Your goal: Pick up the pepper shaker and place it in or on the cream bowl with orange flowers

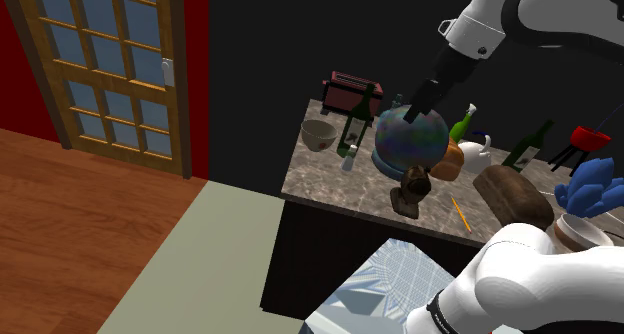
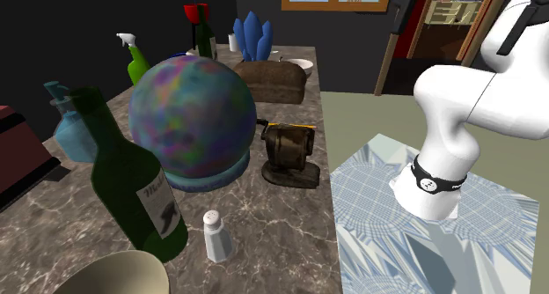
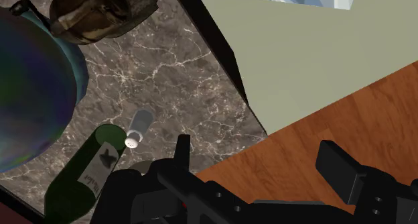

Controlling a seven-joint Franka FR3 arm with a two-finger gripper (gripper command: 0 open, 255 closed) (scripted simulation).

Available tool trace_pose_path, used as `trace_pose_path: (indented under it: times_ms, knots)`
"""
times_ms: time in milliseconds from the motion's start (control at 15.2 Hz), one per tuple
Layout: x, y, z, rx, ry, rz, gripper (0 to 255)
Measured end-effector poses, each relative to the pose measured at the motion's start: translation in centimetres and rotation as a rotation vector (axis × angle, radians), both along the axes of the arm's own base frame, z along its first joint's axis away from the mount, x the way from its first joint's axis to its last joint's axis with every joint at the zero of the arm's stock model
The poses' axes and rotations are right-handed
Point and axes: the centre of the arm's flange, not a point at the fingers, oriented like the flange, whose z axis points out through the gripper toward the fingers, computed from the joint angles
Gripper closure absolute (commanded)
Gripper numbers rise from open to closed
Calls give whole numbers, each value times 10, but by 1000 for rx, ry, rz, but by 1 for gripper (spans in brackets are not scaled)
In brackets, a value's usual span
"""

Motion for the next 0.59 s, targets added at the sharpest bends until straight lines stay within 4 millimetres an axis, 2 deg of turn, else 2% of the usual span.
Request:
trace_pose_path:
  times_ms: [132, 594]
  knots:
    - [3, -4, -3, 1, 2, 4, 0]
    - [53, -54, -59, 18, 24, 64, 0]
